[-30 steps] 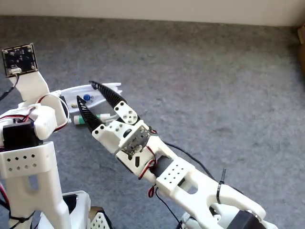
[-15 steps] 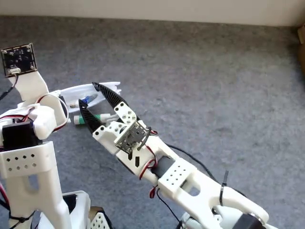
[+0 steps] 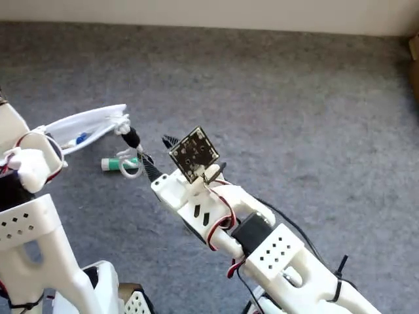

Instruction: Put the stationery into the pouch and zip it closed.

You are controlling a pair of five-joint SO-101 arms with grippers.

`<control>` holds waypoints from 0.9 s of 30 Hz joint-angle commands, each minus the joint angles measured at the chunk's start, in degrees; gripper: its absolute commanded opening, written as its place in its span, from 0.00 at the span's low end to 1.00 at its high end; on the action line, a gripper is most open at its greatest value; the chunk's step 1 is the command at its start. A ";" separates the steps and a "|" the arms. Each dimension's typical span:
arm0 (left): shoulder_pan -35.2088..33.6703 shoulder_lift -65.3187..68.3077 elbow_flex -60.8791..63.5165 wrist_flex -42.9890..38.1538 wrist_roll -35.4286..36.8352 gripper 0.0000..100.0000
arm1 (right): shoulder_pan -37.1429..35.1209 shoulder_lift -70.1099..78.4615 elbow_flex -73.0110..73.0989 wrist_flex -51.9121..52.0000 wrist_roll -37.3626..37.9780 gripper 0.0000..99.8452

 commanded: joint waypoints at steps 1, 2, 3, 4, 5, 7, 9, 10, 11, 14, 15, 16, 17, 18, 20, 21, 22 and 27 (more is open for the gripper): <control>-4.26 -0.57 -2.15 -2.02 0.44 0.01 | 0.66 -1.01 -3.74 2.86 -0.88 0.17; -4.70 -0.57 -2.15 -2.02 0.44 0.01 | 0.66 0.57 -3.74 3.56 -0.88 0.17; -5.05 -0.57 -2.15 -2.02 0.44 0.01 | 0.66 2.77 -3.91 4.70 -0.88 0.17; -5.58 -0.57 -2.15 -2.02 0.44 0.01 | 0.66 5.67 -4.35 5.76 -0.88 0.17; -6.11 -0.57 -2.15 -2.02 0.44 0.01 | 0.66 8.66 -5.58 6.02 -0.88 0.17; -7.43 -0.66 -2.15 -2.02 0.44 0.01 | 0.66 14.99 -9.36 6.29 -1.05 0.17; -9.01 -0.66 -2.15 -2.02 0.44 0.01 | 0.66 20.79 -12.70 6.29 -0.88 0.17; -9.54 -0.66 -2.15 -2.02 0.44 0.01 | 0.66 23.60 -14.55 6.29 -0.88 0.17; -9.98 -0.66 -2.15 -2.02 0.44 0.01 | 0.66 26.42 -16.57 6.29 -0.79 0.17; -10.42 -0.66 -1.98 -1.85 0.44 0.01 | 0.66 34.68 -22.55 6.99 -0.70 0.17; -10.42 -0.66 -1.80 -1.85 0.44 0.01 | 0.66 37.49 -25.01 8.31 -0.70 0.17; -10.42 -0.66 -1.71 -1.85 0.35 0.01 | 0.66 40.22 -27.74 9.98 -0.70 0.17; -10.42 -0.66 -1.71 -1.85 0.35 0.01 | 0.66 43.03 -30.73 12.00 -0.70 0.17; -10.42 -0.66 -1.63 -1.85 0.35 0.01 | 0.66 45.49 -33.80 13.93 -0.70 0.17; -10.42 -0.66 -1.63 -1.85 0.35 0.01 | 0.66 50.59 -39.87 17.71 0.26 0.17; -10.42 -0.66 -1.63 -1.85 0.35 0.01 | 0.66 52.97 -42.59 19.47 2.02 0.17; -10.42 -0.66 -1.63 -1.85 0.35 0.01 | 0.66 55.34 -44.97 21.05 3.78 0.17; -10.42 -0.66 -1.63 -1.76 0.26 0.01 | 0.13 65.01 -54.29 25.19 6.42 0.17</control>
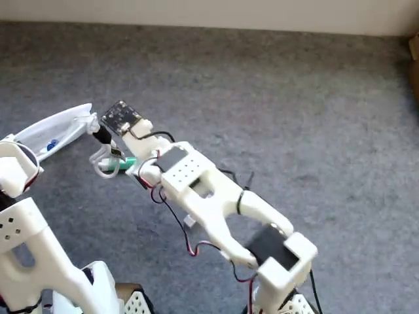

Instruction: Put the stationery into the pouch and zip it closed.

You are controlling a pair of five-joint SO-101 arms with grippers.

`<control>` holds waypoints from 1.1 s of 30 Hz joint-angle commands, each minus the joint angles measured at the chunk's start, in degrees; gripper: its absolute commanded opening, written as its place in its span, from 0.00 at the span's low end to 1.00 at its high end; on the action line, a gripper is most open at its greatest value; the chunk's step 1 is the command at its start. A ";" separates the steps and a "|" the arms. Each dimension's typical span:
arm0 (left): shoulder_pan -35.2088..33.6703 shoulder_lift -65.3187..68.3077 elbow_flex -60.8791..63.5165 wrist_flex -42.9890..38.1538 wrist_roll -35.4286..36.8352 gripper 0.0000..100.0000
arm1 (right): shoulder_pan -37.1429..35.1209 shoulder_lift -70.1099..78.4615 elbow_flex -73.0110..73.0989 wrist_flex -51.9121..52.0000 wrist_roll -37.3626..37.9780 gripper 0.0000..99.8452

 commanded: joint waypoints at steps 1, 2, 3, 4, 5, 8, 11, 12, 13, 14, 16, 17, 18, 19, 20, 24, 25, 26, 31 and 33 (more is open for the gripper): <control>-0.66 -0.66 -1.63 -1.58 0.26 0.01 | -0.31 3.65 -8.66 2.42 1.49 0.17; -0.66 -0.66 -1.63 -1.58 0.26 0.01 | -0.40 5.05 -10.15 2.95 1.49 0.17; -0.66 -0.66 -1.63 -1.58 0.26 0.01 | -0.66 6.37 -11.30 3.03 1.58 0.17; -0.66 -0.66 -1.63 -1.58 0.26 0.01 | -1.01 7.78 -12.53 3.21 1.58 0.17; -0.66 -0.66 -1.63 -1.58 0.26 0.01 | -1.10 9.01 -13.76 3.21 1.58 0.17; -0.66 -0.66 -1.63 -1.49 0.26 0.01 | -1.01 12.53 -17.54 3.30 1.58 0.17; -0.66 -0.66 -1.54 -1.49 0.18 0.01 | -0.40 15.25 -20.44 3.30 1.76 0.17; -0.66 -0.66 -1.54 -1.49 0.18 0.01 | -0.31 16.13 -20.88 3.30 2.90 0.17; -0.66 -0.66 -1.54 -1.49 0.18 0.01 | -0.31 17.01 -21.14 3.30 4.40 0.17; -0.66 -0.66 -1.54 -1.49 0.18 0.01 | -0.31 17.89 -21.32 3.30 5.45 0.17; -0.66 -0.66 -1.54 -1.49 0.18 0.01 | -0.31 19.56 -21.49 3.30 6.51 0.17; -0.66 -0.66 -1.54 -1.49 0.18 0.01 | -0.31 20.26 -21.49 3.30 6.51 0.17; -0.66 -0.66 -1.54 -1.49 0.18 0.01 | -0.31 20.70 -21.49 3.30 6.68 0.17; -0.66 -0.66 -1.45 -1.49 0.18 0.01 | -0.22 20.97 -21.49 3.30 6.77 0.17; -0.66 -0.66 -1.45 -1.49 0.18 0.01 | -0.13 21.23 -21.49 3.30 6.77 0.17; -0.48 -0.66 -1.45 -1.58 0.18 0.01 | -0.13 22.11 -21.49 3.30 6.86 0.17; -0.48 -0.66 -1.45 -1.58 0.18 0.01 | -0.04 22.20 -21.49 3.30 6.86 0.17; -0.48 -0.66 -1.45 -1.58 0.18 0.01 | -0.04 22.20 -21.49 3.30 6.86 0.17; -0.40 -0.66 -1.45 -1.49 0.18 0.01 | 0.92 21.93 -22.02 3.03 6.86 0.17; -0.31 -0.66 -1.45 -1.58 0.18 0.01 | 0.92 22.37 -24.48 3.12 6.86 0.17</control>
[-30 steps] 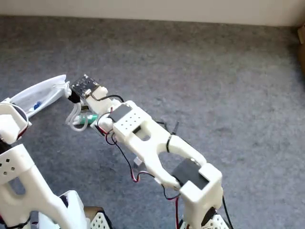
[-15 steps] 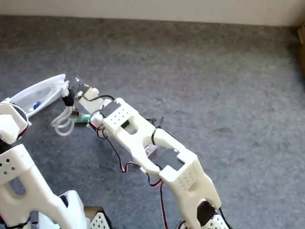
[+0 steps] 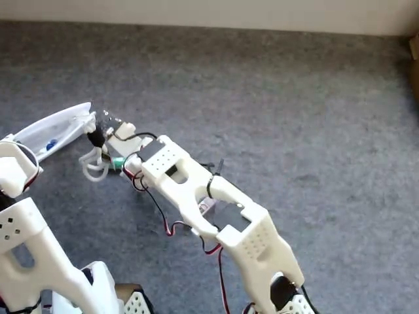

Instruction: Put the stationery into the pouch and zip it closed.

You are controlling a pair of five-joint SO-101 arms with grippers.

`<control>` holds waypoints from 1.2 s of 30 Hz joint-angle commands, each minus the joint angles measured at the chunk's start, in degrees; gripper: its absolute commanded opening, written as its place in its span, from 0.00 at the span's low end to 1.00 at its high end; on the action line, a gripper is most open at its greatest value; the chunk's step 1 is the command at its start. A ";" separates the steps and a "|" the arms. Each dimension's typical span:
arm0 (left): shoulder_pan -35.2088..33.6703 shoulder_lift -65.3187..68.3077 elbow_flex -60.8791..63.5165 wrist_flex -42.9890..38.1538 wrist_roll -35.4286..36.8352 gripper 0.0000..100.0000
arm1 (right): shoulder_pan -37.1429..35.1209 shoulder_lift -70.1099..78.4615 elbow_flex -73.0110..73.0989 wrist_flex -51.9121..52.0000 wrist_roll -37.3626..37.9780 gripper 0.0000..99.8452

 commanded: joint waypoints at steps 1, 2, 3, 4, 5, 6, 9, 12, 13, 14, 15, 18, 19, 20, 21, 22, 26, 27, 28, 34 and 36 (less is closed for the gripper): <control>-0.31 -0.66 -1.45 -1.58 0.18 0.01 | 1.01 -0.22 -5.23 -0.04 0.70 0.17; -0.31 -0.66 -1.45 -1.58 0.18 0.01 | 1.01 -0.22 -6.02 -0.04 0.70 0.17; -0.31 -0.66 -1.45 -1.58 0.18 0.01 | 0.84 -0.22 -6.55 -0.04 1.32 0.17; -0.31 -0.66 -1.45 -1.58 0.18 0.01 | 0.75 -0.22 -6.81 -0.04 2.73 0.17; -0.31 -0.66 -1.45 -1.58 0.18 0.01 | 0.75 -0.22 -6.73 -0.04 4.31 0.17; -0.31 -0.66 -1.45 -1.58 0.18 0.01 | 0.75 -0.22 -6.73 0.04 5.54 0.17; -0.31 -0.66 -1.45 -1.58 0.18 0.01 | 1.01 -0.22 -5.67 0.22 7.47 0.15; -0.31 -0.66 -1.45 -1.58 0.18 0.01 | 1.36 -0.48 -4.44 0.22 8.18 0.04; -0.31 -0.66 -1.45 -1.67 0.18 0.01 | 1.36 -0.48 -4.26 0.22 9.67 0.01; -0.31 -0.66 -1.45 -1.76 0.18 0.01 | 1.45 -0.48 -4.00 0.22 11.34 0.00; -0.31 -0.66 -1.45 -1.76 0.18 0.01 | 1.63 -0.31 -4.00 0.40 12.66 0.01; -0.31 -0.66 -1.45 -1.76 0.18 0.01 | 2.42 -0.66 -3.12 3.47 14.51 0.00; -0.31 -0.66 -1.45 -1.67 0.18 0.01 | 2.59 -0.75 -3.12 4.79 14.68 0.00; -0.31 -0.66 -1.45 -1.67 0.18 0.01 | 2.95 -0.75 -3.21 6.37 14.59 0.00; -0.31 -0.66 -1.45 -1.67 0.18 0.01 | 3.30 -0.75 -3.47 7.78 14.59 0.00; -0.31 -0.66 -1.45 -1.67 0.18 0.01 | 3.65 -0.75 -3.38 9.19 14.59 0.00; -0.31 -0.66 -1.45 -1.67 0.18 0.01 | 4.97 -0.84 -3.38 15.60 14.59 0.00; -0.22 -0.66 -1.45 -1.67 0.18 0.01 | 5.14 -1.01 -3.38 17.45 14.59 0.00; -0.22 -0.66 -1.45 -1.67 0.18 0.01 | 5.23 -1.63 -3.38 19.03 14.59 0.00; 0.92 -0.66 -1.54 -1.49 0.18 0.01 | 5.85 -11.38 0.22 24.75 14.33 0.00; 2.07 -0.66 -1.54 -1.41 0.18 0.01 | 6.90 -15.34 4.44 24.92 14.33 0.00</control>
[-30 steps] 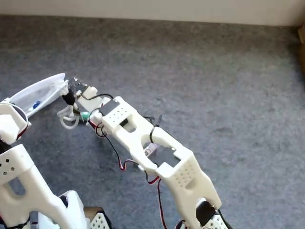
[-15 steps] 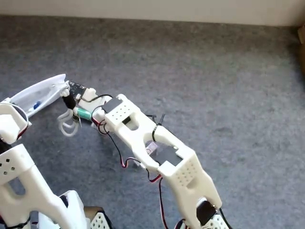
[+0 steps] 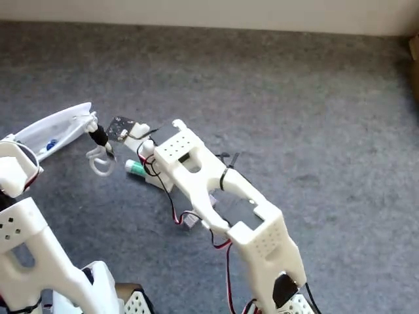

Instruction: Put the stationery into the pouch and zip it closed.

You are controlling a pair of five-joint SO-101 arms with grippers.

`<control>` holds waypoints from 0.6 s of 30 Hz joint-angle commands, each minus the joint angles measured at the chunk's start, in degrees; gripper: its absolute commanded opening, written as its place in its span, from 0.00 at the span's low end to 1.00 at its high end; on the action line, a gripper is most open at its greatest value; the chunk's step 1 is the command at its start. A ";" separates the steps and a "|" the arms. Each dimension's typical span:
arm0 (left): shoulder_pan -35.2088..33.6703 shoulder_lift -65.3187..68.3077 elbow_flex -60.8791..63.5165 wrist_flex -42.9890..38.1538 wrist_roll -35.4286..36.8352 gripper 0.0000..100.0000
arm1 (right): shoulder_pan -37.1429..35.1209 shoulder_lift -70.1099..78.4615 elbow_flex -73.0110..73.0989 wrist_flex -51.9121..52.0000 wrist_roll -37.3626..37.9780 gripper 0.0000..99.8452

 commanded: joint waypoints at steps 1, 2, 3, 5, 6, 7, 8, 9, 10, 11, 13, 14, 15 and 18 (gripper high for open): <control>2.86 -0.66 -1.63 -1.23 0.18 0.01 | 2.33 -10.24 5.67 1.10 0.35 0.00; 3.56 -0.66 -1.80 -1.23 0.18 0.01 | 3.47 -12.26 7.96 1.01 0.35 0.00; 4.44 -0.66 -1.98 -1.23 0.18 0.01 | 4.53 -14.29 10.15 1.01 0.35 0.00; 6.73 -0.66 -2.07 -1.41 0.18 0.01 | 7.08 -18.51 14.73 0.04 0.35 0.00; 8.04 -0.66 -2.07 -1.58 0.18 0.01 | 8.48 -20.79 17.27 -0.57 0.35 0.00; 9.63 -0.66 -2.15 -1.67 0.18 0.01 | 9.89 -23.16 19.82 -1.36 0.44 0.00; 11.12 -0.66 -2.15 -1.67 0.18 0.01 | 11.47 -25.63 22.64 -2.15 0.62 0.00; 12.79 -0.66 -2.15 -1.67 0.18 0.01 | 12.88 -28.18 25.36 -3.12 0.62 0.00; 14.46 -0.66 -2.33 -1.67 0.18 0.01 | 14.37 -30.55 28.18 -4.09 0.62 0.00; 16.22 -0.48 -2.86 -1.67 0.18 0.01 | 15.87 -33.19 31.16 -4.97 0.62 0.00; 19.03 -0.22 -4.09 -1.67 0.18 0.01 | 18.51 -37.85 37.14 -6.99 0.62 0.00; 20.44 -0.22 -4.62 -1.67 0.18 0.01 | 19.82 -40.13 39.96 -7.96 0.62 0.00; 21.93 -0.22 -5.14 -1.67 0.26 0.01 | 21.14 -42.42 42.86 -9.01 0.62 0.00; 25.89 -0.13 -6.37 -1.67 0.44 0.01 | 25.01 -48.13 51.12 -12.70 0.62 0.00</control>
